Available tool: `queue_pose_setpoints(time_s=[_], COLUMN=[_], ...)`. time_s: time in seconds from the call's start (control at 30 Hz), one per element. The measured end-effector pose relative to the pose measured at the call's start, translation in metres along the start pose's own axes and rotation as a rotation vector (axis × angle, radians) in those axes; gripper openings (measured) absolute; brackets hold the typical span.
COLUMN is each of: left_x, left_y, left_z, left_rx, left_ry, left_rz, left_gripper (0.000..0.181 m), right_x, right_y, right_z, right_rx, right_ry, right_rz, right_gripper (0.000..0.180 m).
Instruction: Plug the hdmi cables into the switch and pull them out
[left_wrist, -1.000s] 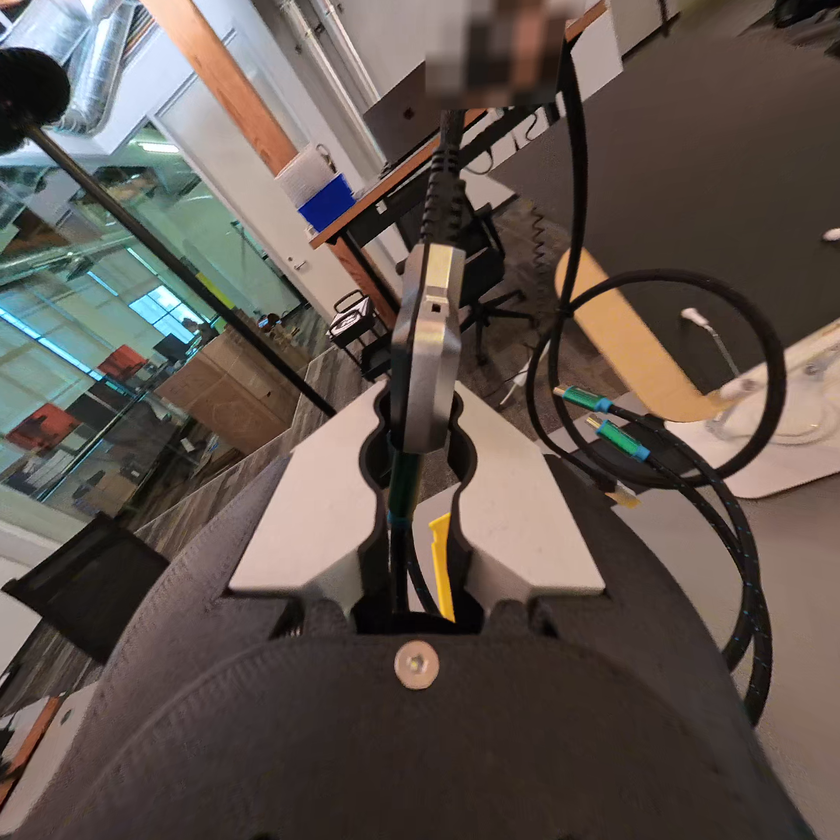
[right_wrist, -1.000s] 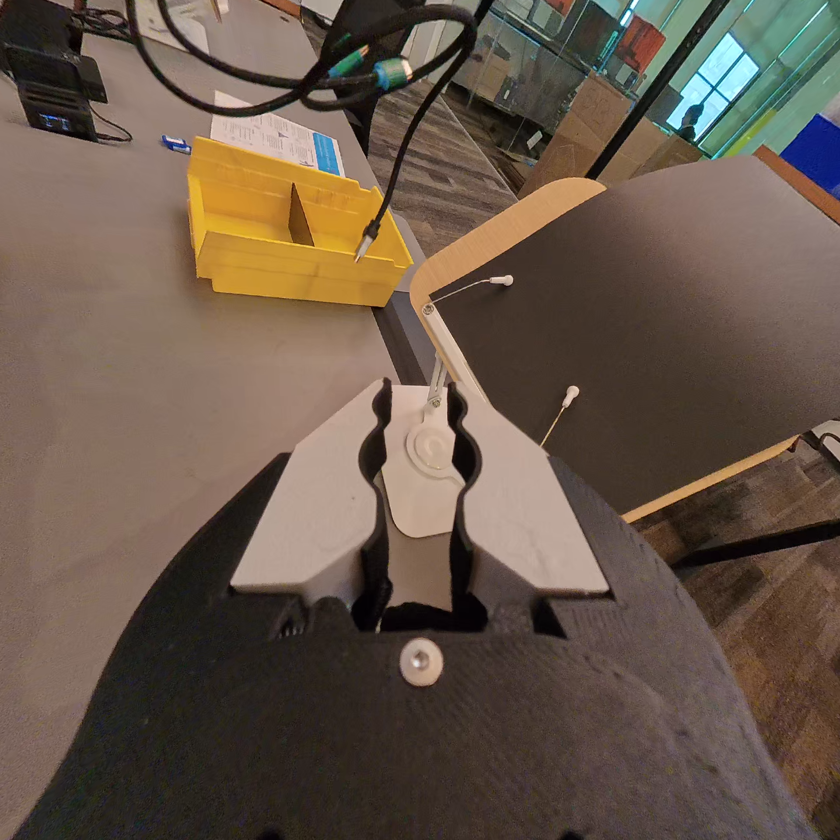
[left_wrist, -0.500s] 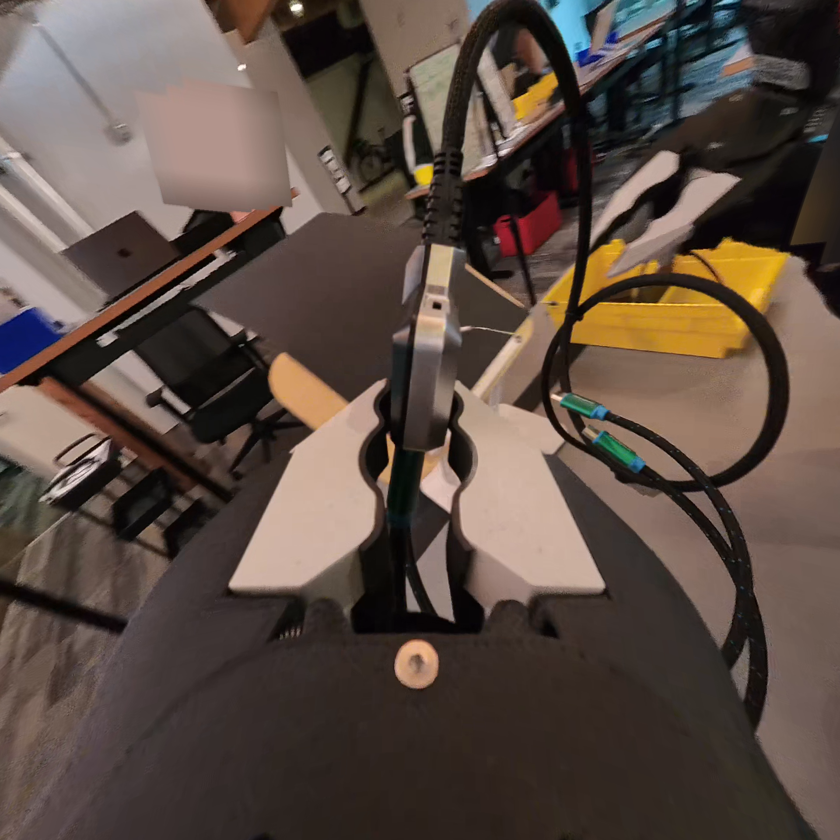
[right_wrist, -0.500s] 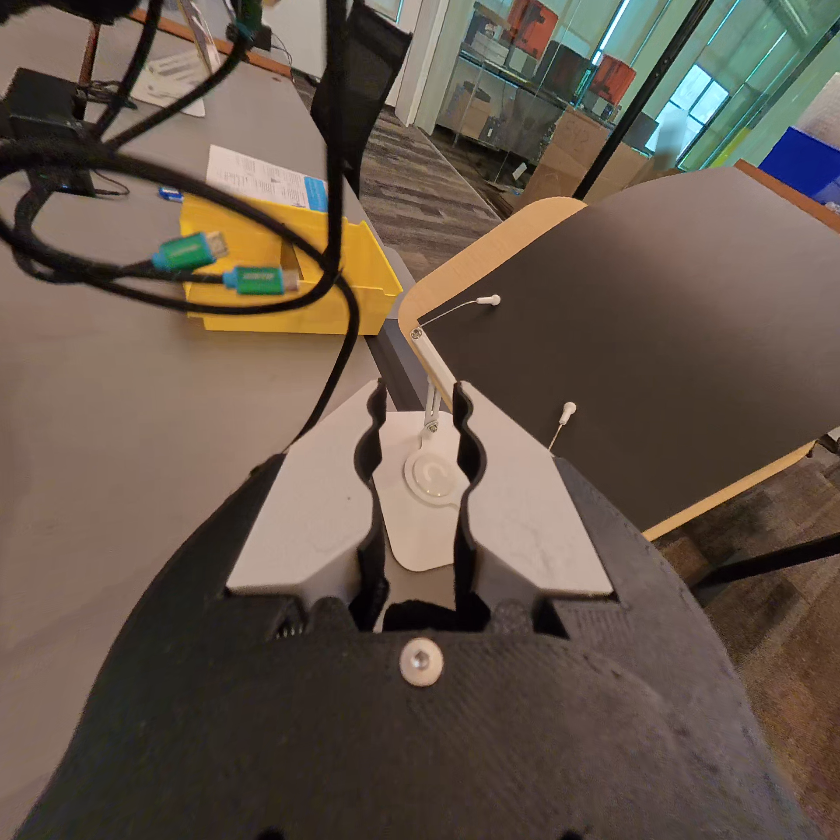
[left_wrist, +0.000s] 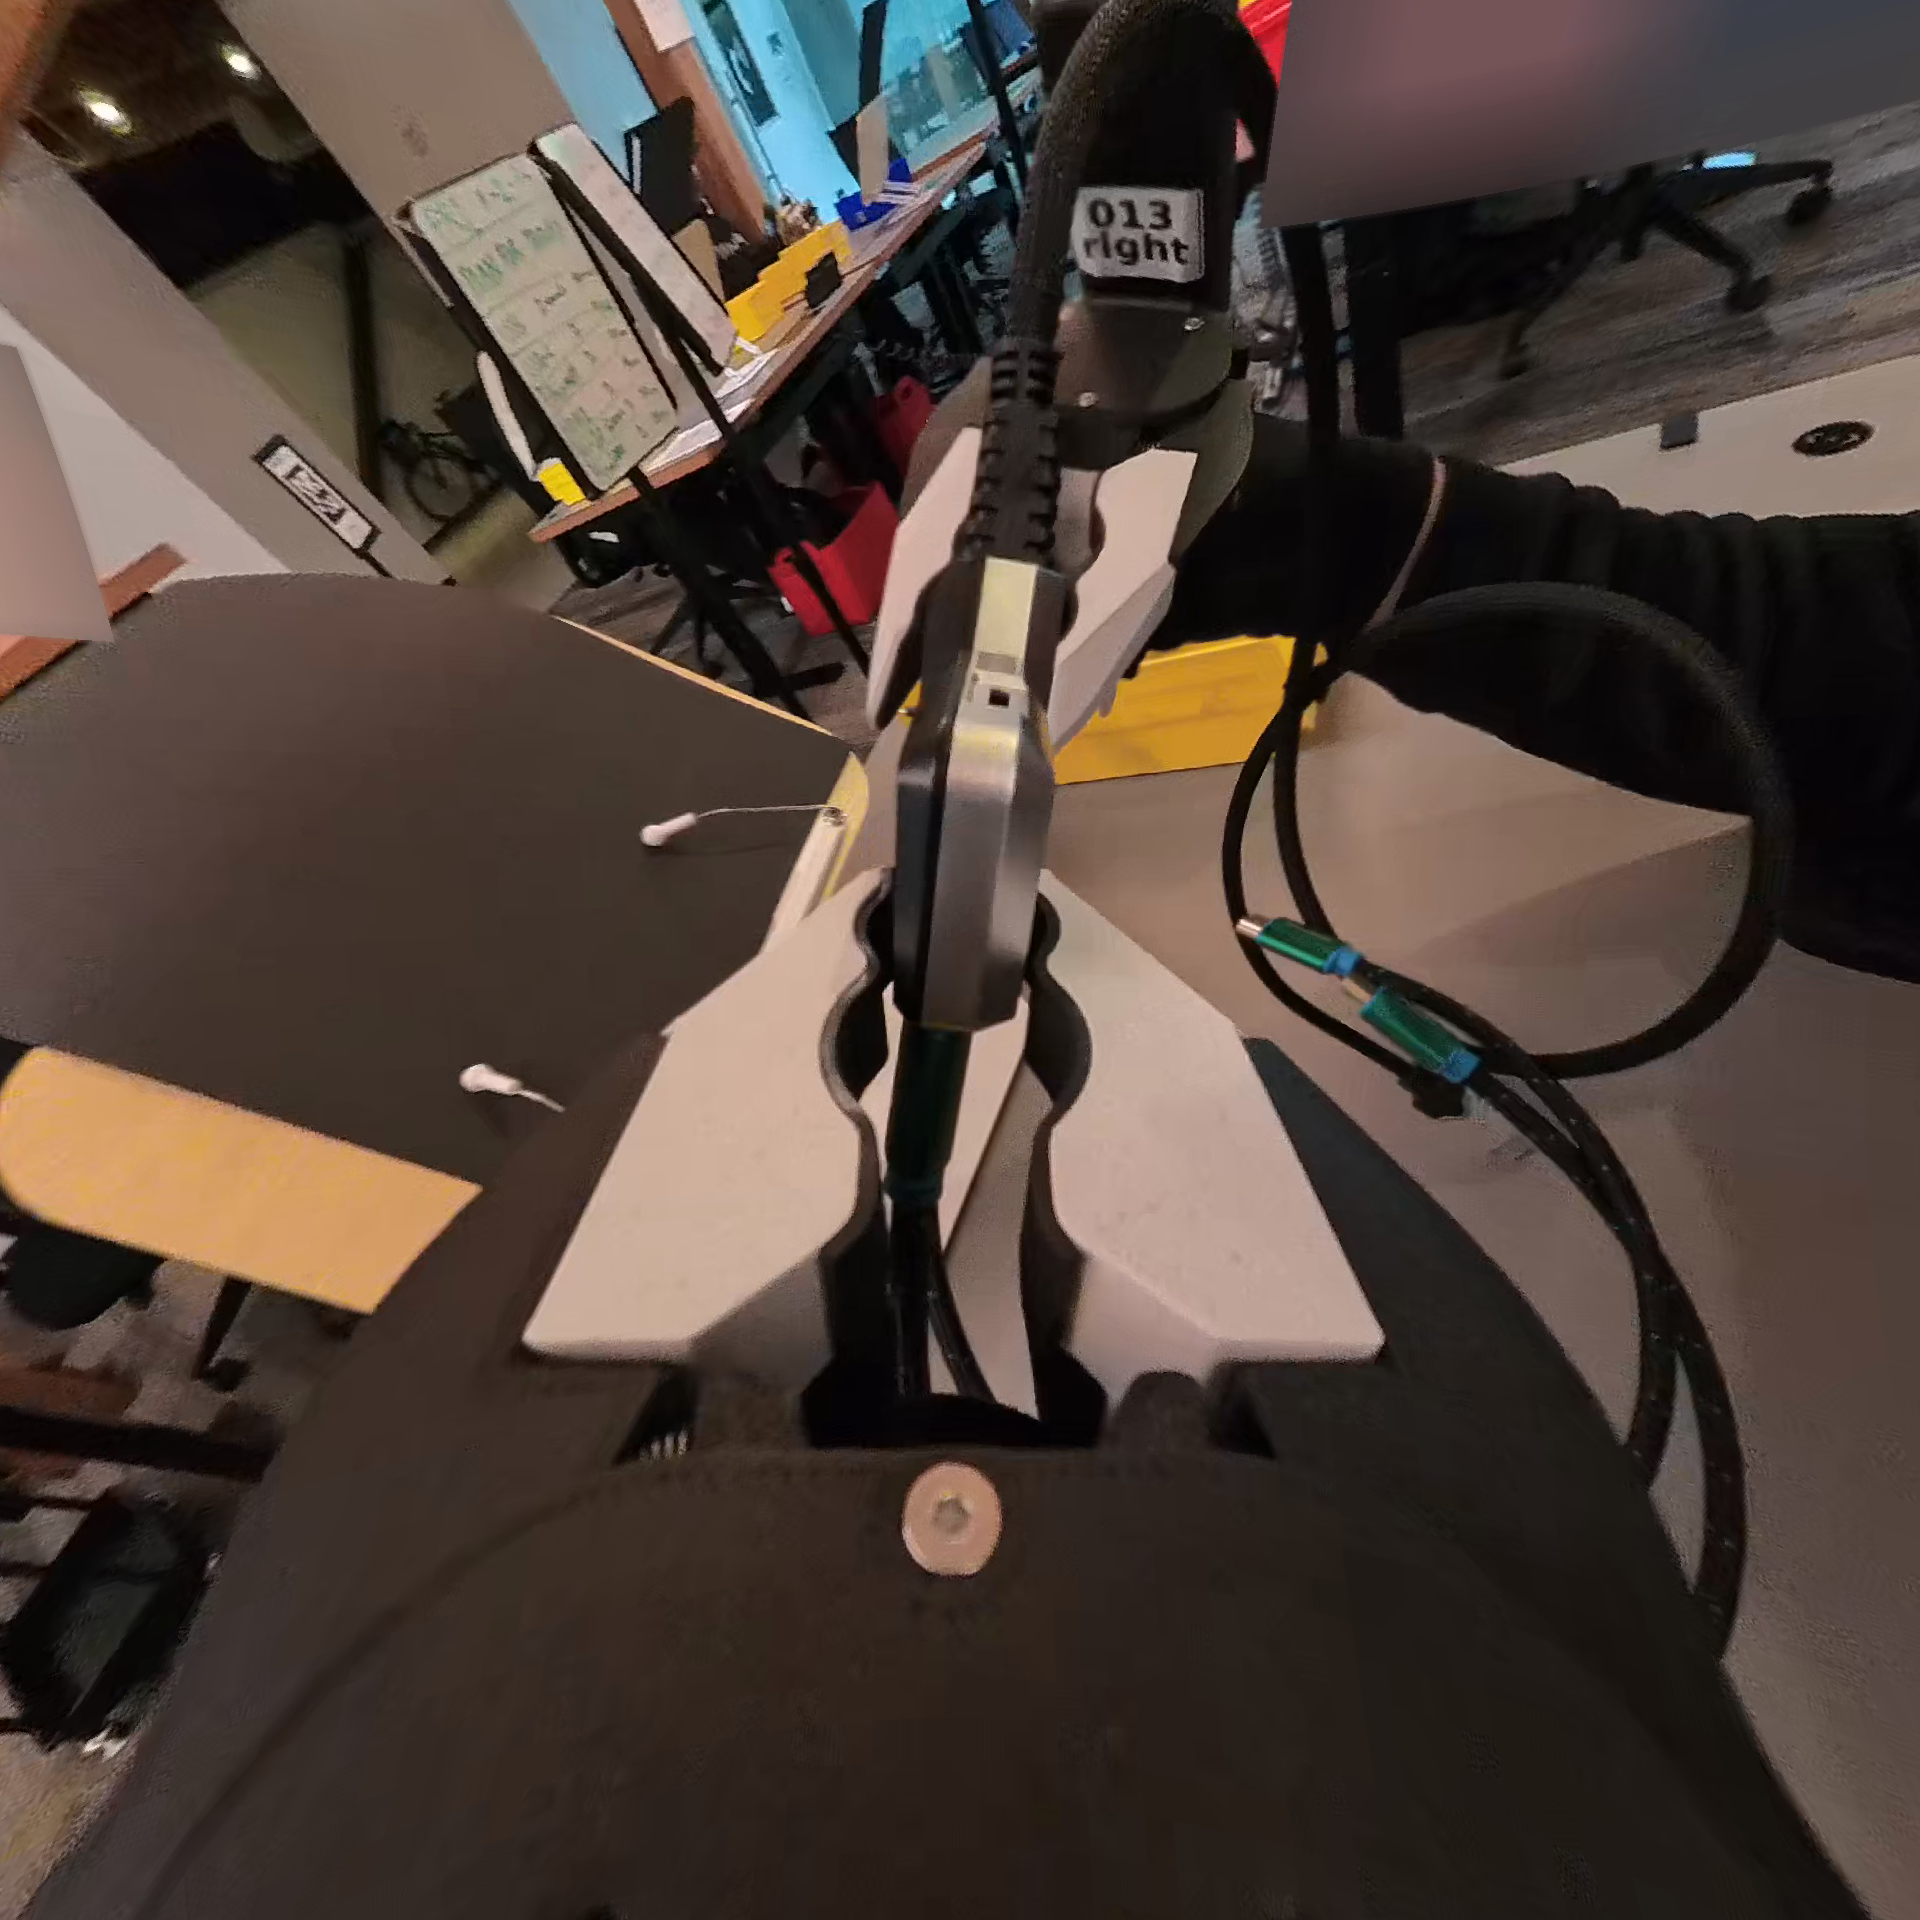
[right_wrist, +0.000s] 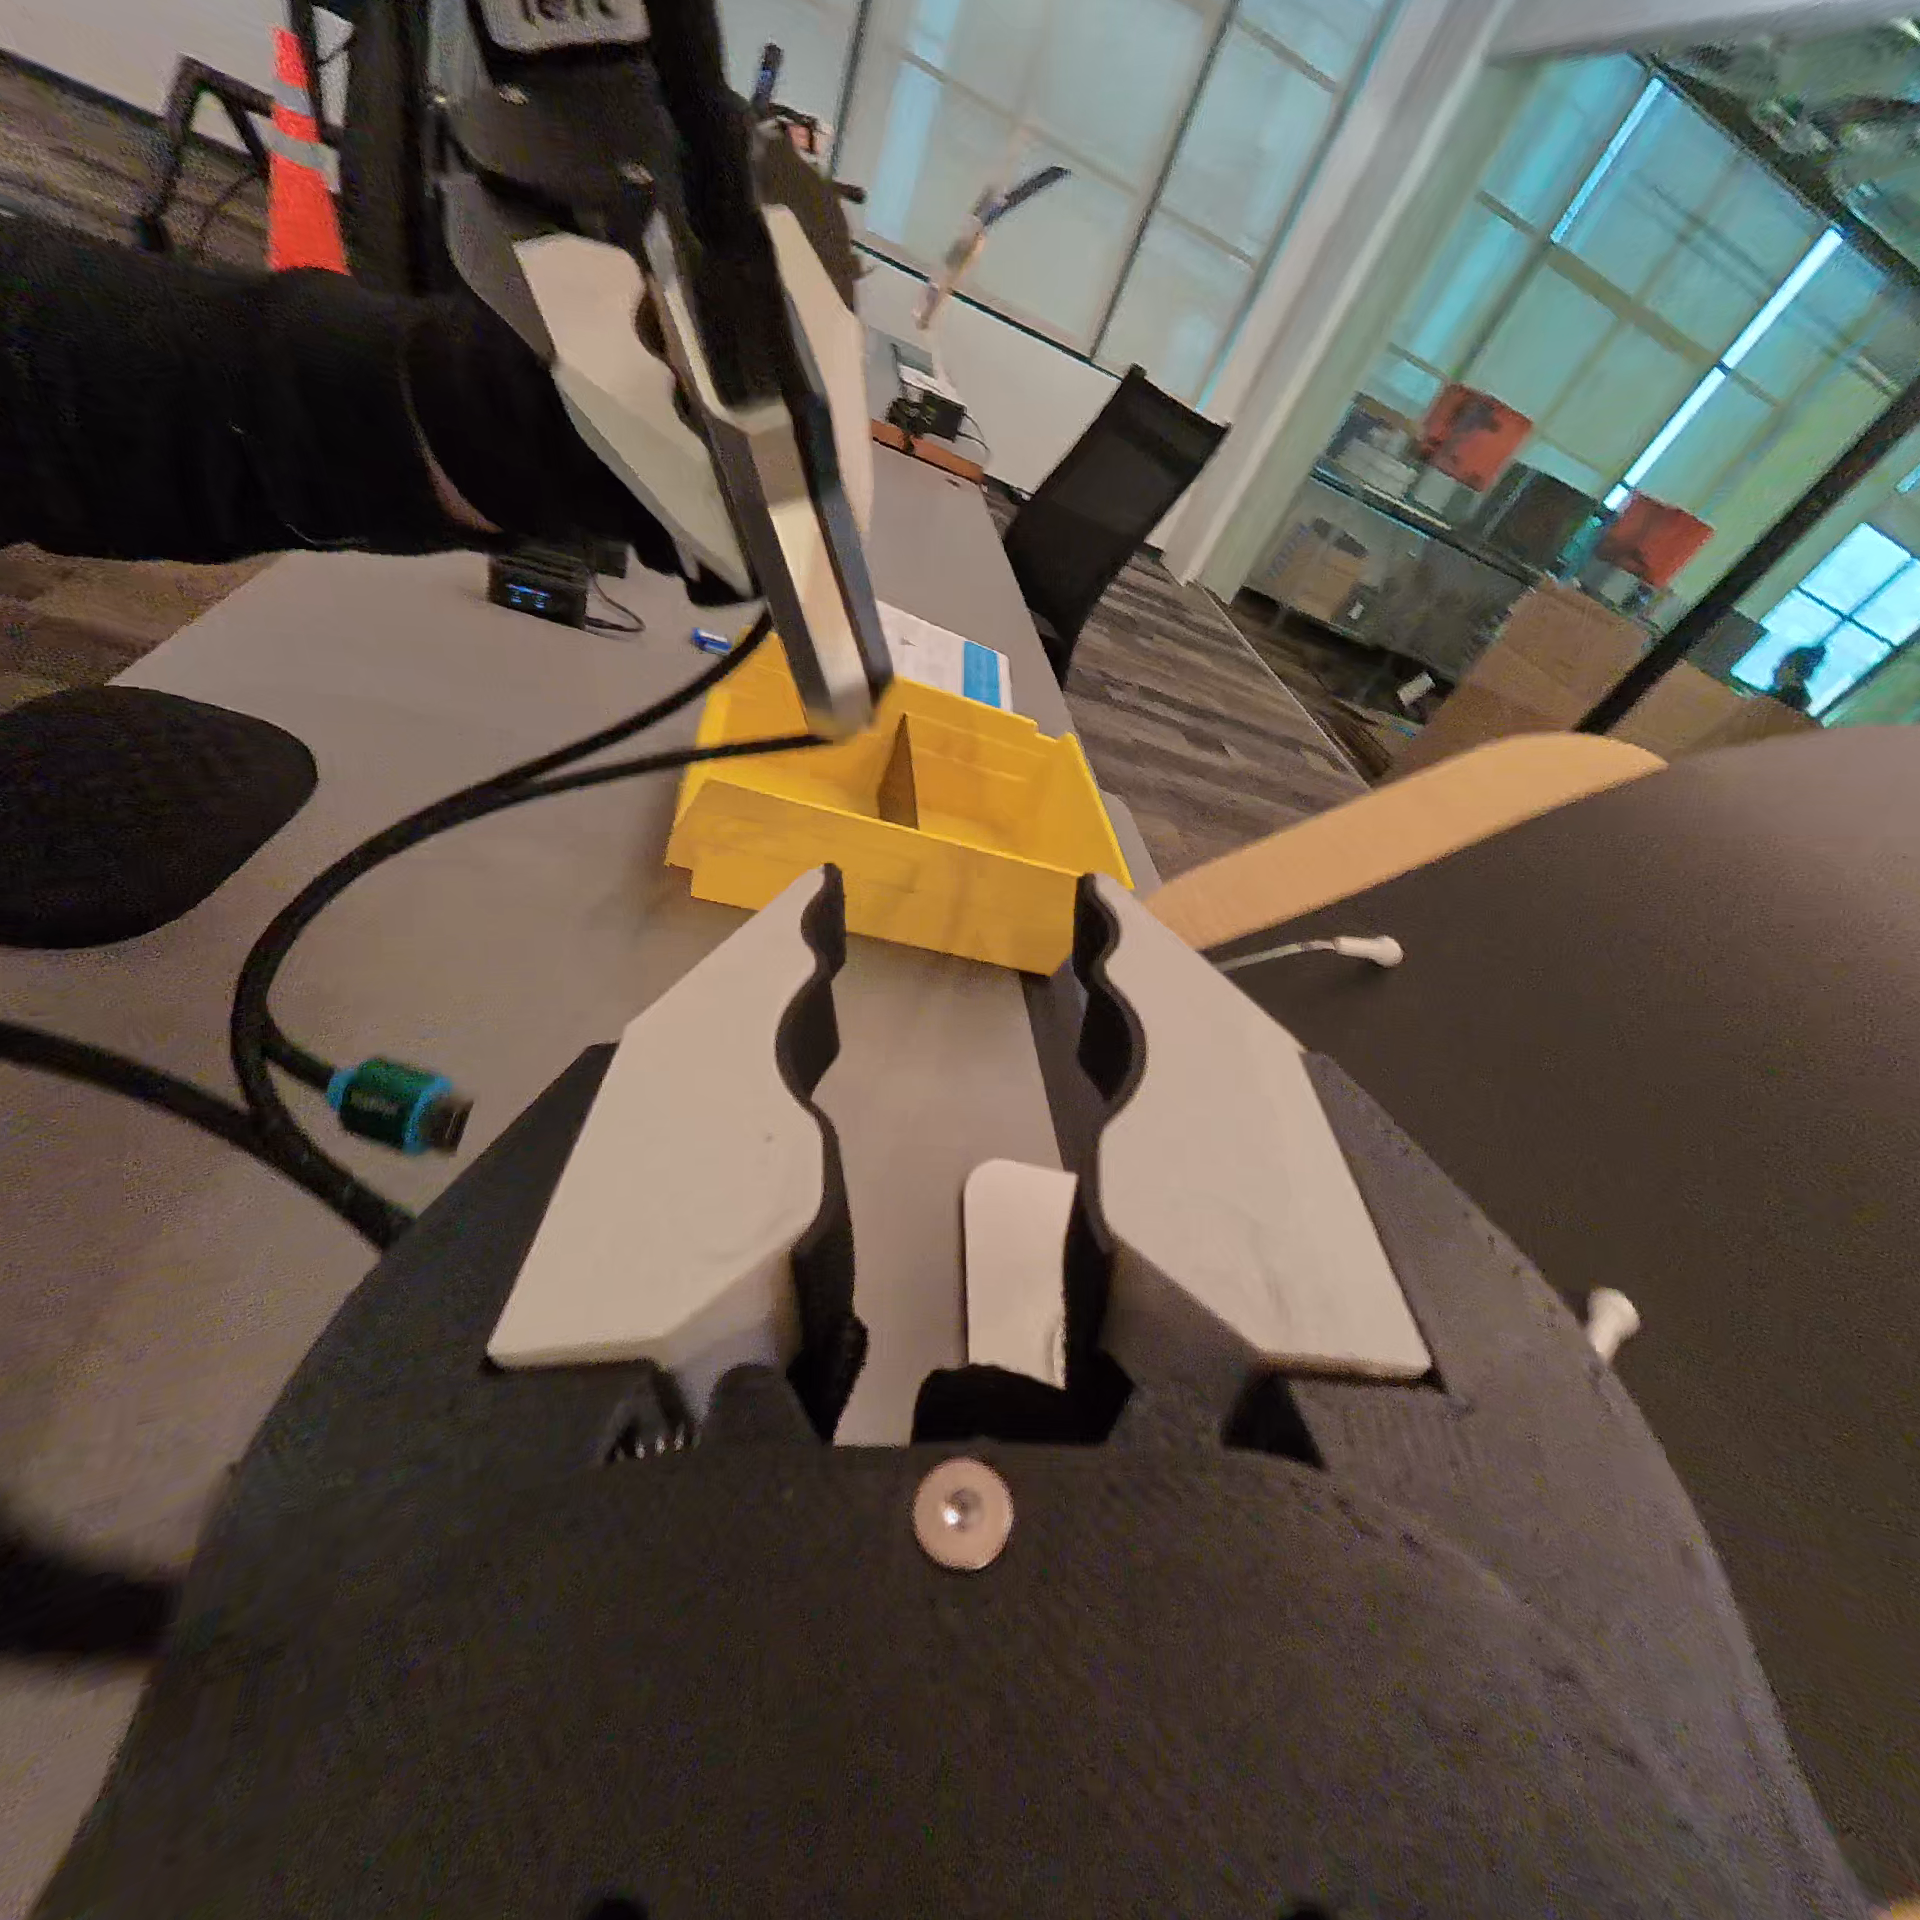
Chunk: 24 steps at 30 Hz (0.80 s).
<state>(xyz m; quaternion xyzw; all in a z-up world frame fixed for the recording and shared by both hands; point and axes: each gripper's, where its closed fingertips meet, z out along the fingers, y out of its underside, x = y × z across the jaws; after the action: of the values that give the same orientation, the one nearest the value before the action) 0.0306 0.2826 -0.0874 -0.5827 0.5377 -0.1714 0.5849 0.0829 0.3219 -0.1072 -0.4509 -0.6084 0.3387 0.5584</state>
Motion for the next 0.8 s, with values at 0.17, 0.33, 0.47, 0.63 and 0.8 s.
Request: queue_pose_setpoints(time_s=[0.17, 0.33, 0.47, 0.63, 0.8], left_x=[0.010, 0.015, 0.015, -0.009, -0.015], left_y=[0.007, 0.012, 0.017, 0.022, 0.033], left_z=[0.021, 0.032, 0.035, 0.029, 0.026], left_rx=[0.010, 0.026, 0.020, -0.060, -0.303], left_ry=[0.050, 0.091, 0.111, -0.029, -0.159], left_rz=[-0.012, -0.040, -0.078, -0.068, 0.183], left_gripper=[0.020, 0.020, 0.021, 0.054, 0.060], right_x=[-0.025, -0.032, -0.030, -0.017, -0.005], right_y=[-0.005, -0.006, -0.001, 0.018, 0.036], right_z=[0.023, 0.029, 0.029, 0.032, 0.034], right_rx=[0.019, 0.059, 0.016, -0.150, -0.343], right_ry=[-0.108, -0.149, -0.119, -0.015, 0.097], right_rz=[-0.037, -0.034, -0.080, -0.142, -0.246], right_gripper=[0.038, 0.019, 0.019, 0.019, 0.019])
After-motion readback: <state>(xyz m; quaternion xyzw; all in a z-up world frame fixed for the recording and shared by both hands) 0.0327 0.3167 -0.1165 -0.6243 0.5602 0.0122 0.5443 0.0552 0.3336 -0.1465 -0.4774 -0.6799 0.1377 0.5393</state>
